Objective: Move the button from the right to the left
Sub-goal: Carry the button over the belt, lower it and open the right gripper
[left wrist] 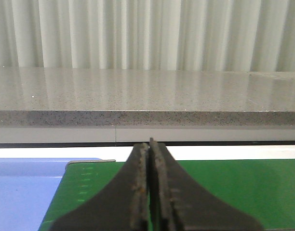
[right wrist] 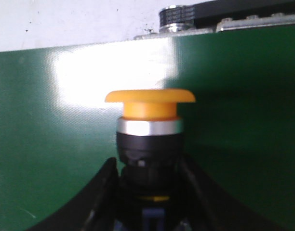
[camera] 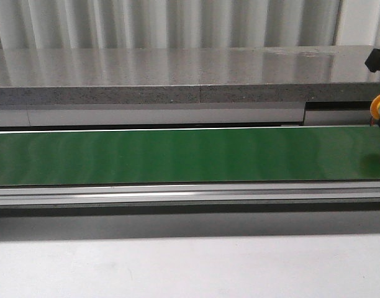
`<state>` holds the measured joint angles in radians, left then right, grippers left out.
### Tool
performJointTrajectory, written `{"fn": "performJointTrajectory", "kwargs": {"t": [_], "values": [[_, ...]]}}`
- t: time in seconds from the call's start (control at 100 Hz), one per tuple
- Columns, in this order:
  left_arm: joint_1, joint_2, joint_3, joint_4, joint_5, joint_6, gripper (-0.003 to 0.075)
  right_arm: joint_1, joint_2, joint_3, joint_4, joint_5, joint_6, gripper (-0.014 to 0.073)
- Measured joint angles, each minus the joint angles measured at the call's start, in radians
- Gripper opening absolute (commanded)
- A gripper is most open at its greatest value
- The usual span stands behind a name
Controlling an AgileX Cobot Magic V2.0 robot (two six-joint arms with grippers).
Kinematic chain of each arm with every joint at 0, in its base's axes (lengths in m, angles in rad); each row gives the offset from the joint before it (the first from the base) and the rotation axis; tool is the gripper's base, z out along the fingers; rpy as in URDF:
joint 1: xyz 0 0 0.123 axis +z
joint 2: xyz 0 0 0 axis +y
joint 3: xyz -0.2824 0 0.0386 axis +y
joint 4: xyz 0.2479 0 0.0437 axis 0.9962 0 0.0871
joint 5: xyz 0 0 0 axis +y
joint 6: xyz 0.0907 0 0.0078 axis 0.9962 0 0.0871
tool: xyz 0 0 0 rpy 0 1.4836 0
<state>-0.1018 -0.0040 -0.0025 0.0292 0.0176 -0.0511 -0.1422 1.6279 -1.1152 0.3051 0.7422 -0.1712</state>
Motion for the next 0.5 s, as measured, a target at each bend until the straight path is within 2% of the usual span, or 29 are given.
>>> {"fn": "performJointTrajectory", "kwargs": {"t": [0.11, 0.16, 0.21, 0.36, 0.5], "values": [[0.000, 0.000, 0.000, 0.000, 0.000, 0.000, -0.0020, 0.000, 0.030, 0.000, 0.000, 0.000, 0.000, 0.0265], [0.000, 0.000, 0.000, 0.000, 0.000, 0.000, -0.0020, 0.000, 0.044, 0.000, 0.000, 0.000, 0.000, 0.0298], [0.000, 0.000, 0.000, 0.000, 0.000, 0.000, -0.0020, 0.000, 0.052, 0.000, 0.003, 0.003, 0.000, 0.0367], [0.000, 0.000, 0.000, 0.000, 0.000, 0.000, -0.0020, 0.002, 0.052, -0.004, 0.019, 0.007, 0.000, 0.0672], [0.000, 0.000, 0.000, 0.000, 0.000, 0.000, -0.0020, 0.002, 0.043, -0.008, 0.023, 0.009, -0.002, 0.0636]]}}
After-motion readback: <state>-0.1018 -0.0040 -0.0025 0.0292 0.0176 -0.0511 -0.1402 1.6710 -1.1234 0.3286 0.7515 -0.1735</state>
